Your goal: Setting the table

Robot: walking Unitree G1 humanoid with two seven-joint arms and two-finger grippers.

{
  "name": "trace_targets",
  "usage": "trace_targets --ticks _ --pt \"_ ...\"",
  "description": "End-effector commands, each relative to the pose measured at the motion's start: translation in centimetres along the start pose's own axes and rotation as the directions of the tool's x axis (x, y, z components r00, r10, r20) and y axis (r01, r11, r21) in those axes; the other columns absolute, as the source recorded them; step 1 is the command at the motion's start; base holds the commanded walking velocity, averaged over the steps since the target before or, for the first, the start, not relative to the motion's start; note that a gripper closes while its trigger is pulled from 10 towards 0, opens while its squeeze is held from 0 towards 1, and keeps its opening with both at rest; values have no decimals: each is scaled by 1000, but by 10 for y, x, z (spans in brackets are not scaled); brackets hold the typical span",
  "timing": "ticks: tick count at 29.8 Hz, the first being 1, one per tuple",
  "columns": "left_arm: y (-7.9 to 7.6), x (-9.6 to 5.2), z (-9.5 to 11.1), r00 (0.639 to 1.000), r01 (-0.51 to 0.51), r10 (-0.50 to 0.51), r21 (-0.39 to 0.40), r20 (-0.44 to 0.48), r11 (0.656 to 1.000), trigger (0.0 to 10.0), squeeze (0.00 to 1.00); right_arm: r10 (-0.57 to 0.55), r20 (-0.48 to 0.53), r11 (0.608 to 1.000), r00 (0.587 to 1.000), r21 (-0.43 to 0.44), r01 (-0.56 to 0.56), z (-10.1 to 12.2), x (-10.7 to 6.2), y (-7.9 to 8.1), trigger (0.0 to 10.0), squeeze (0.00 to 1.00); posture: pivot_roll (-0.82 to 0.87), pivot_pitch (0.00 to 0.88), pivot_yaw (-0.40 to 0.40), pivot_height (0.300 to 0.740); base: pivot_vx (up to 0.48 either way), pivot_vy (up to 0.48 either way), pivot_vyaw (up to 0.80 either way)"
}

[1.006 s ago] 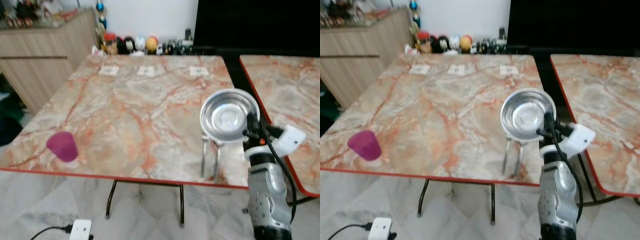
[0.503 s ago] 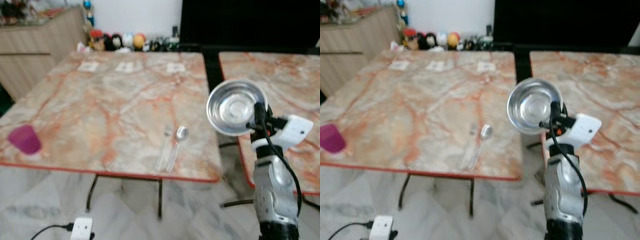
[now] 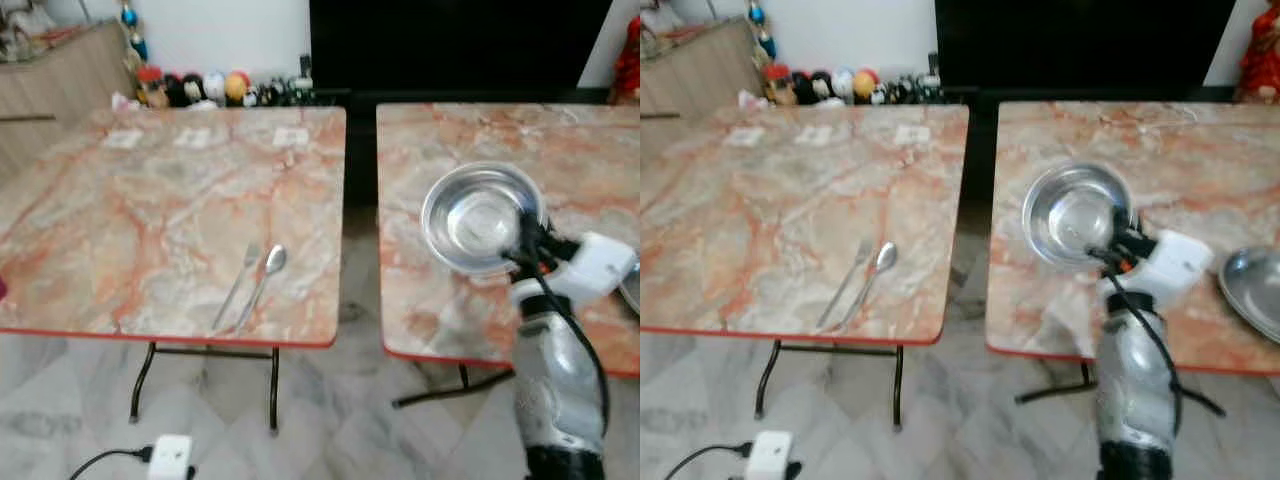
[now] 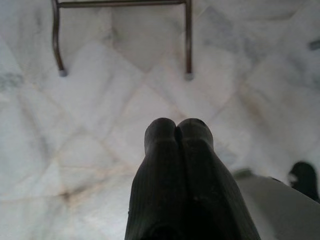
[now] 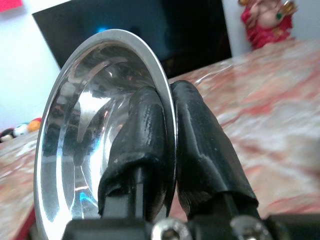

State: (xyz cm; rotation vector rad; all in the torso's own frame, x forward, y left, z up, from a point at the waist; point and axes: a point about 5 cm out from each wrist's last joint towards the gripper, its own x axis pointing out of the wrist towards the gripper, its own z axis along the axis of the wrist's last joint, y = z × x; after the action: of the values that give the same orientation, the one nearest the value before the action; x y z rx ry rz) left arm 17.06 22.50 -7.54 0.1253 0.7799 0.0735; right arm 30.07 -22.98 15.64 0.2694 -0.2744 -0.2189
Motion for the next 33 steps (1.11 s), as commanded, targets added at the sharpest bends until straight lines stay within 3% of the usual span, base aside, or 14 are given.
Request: trace_targets --ticks 1,13,19,27,33 --pt "8 -2 -5 999 -17 17 12 -27 1000 10000 0 16 18 1000 1000 11 -16 3 3 9 10000 0 -32 6 22 740 0 -394 0" --pt "9 -3 -9 999 -17 17 14 -45 1000 10000 0 -29 12 1000 1000 -4 29 2 3 3 10000 0 -35 11 18 740 0 -395 0" --pt "11 -4 -11 998 -25 25 16 -57 1000 10000 0 -112 27 994 993 2 112 5 4 -7 10000 0 -38 15 20 740 0 -46 0" --pt "11 -5 -14 998 -24 25 18 -66 1000 10000 0 -295 -25 948 955 118 296 -3 0 -24 10000 0 -34 11 19 740 0 0 0" --pt "11 -5 -13 998 -21 22 22 -66 1000 10000 0 -317 -90 926 944 186 329 -12 6 -22 10000 0 -31 0 24 740 0 0 0"
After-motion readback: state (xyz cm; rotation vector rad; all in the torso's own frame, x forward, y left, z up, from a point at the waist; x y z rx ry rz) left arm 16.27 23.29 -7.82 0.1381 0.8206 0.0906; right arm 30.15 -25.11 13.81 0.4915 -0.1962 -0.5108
